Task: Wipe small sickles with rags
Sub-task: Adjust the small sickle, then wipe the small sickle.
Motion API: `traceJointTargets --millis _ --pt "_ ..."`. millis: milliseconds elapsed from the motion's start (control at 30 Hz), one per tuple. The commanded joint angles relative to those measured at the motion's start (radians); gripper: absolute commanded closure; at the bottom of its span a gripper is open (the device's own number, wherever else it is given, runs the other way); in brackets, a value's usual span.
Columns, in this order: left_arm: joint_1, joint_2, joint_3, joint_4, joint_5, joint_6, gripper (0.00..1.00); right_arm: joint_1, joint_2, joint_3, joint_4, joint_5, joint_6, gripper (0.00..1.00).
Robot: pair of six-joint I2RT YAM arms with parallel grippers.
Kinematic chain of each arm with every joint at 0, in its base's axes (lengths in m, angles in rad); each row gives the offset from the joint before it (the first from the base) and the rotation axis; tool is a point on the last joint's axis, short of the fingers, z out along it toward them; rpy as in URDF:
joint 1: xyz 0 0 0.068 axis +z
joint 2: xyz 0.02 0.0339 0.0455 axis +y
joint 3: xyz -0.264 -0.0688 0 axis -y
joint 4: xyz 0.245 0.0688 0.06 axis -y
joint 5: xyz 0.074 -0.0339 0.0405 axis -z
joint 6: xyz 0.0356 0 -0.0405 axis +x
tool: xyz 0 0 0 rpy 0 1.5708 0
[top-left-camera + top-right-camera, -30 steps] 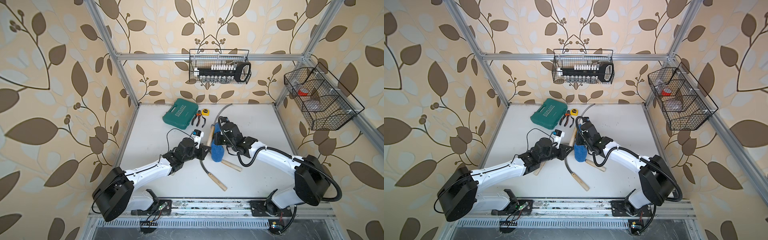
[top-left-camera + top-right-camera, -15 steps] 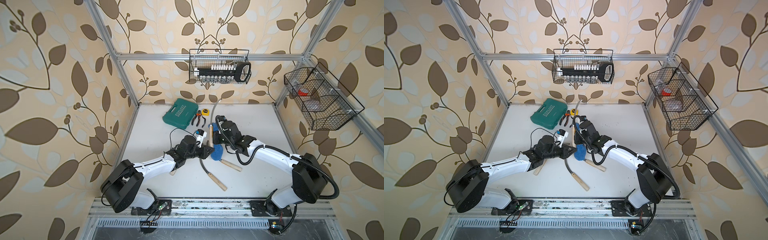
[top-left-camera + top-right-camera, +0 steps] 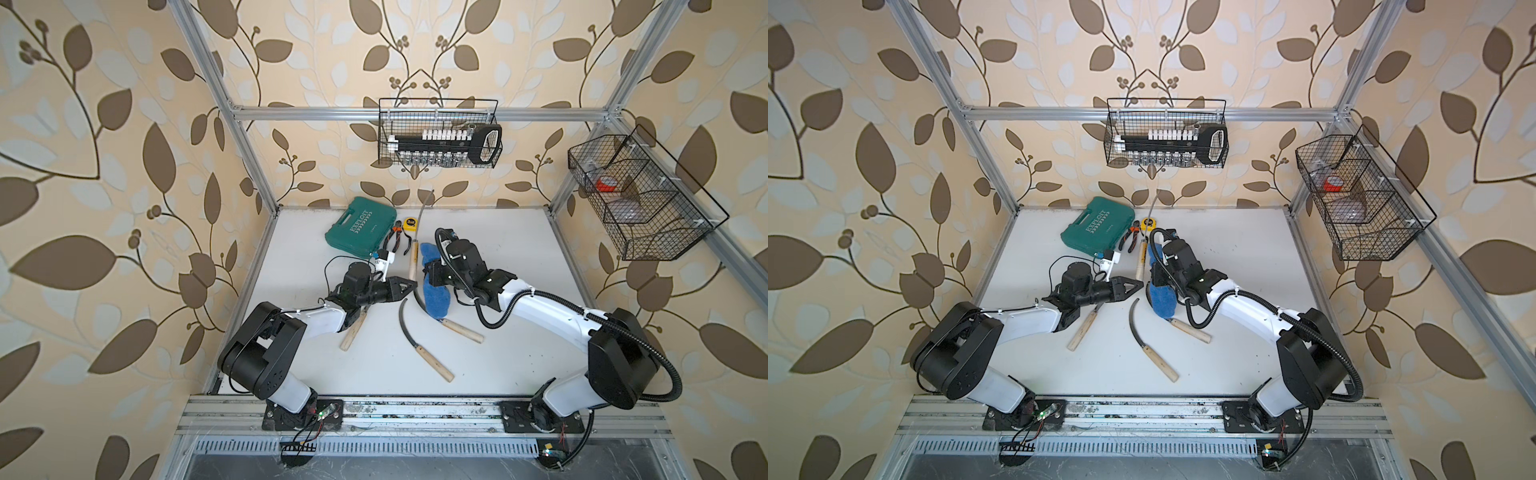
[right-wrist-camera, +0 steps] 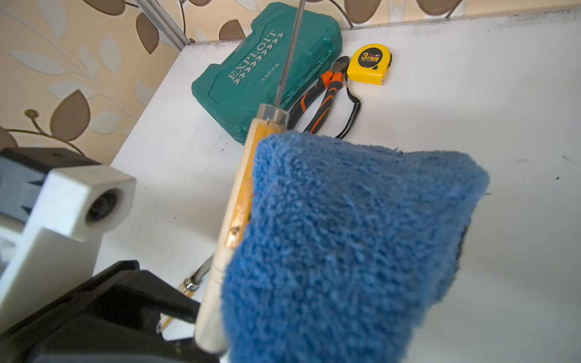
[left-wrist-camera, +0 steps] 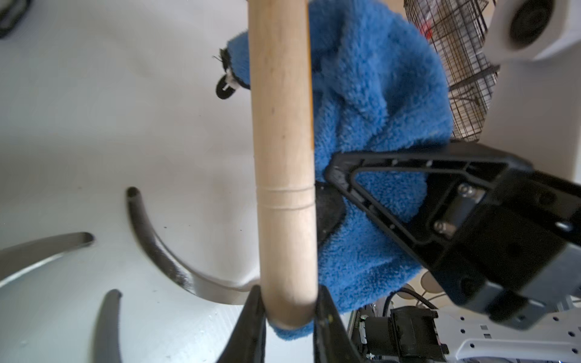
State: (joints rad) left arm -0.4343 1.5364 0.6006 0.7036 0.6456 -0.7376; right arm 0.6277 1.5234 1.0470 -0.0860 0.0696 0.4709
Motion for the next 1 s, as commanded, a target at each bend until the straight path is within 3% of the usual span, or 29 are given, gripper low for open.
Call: traceJointTargets --millis 0,300,467,767,967 --pt "0.037 0.013 -0.010 0.150 0.046 -0.053 1.00 -0.005 -0.006 -0.018 0.016 -0.041 0.017 1.00" --pt "0.109 0.005 -0.066 0.267 0.044 -0.110 1.00 0.020 0.109 0.034 0.018 -0.143 0.053 1.00" --pt "0.141 -0.036 -0.123 0.322 0.006 -0.111 1.00 0.101 0.167 0.083 0.014 -0.188 0.074 1.00" --pt "0.147 -0.189 -0.196 0.279 -0.074 -0.067 1.00 0.189 0.260 0.172 0.050 -0.334 0.085 1.00" --pt "0.146 -0.217 -0.207 0.266 -0.086 -0.060 1.00 0.222 0.254 0.169 0.089 -0.408 0.100 1.00"
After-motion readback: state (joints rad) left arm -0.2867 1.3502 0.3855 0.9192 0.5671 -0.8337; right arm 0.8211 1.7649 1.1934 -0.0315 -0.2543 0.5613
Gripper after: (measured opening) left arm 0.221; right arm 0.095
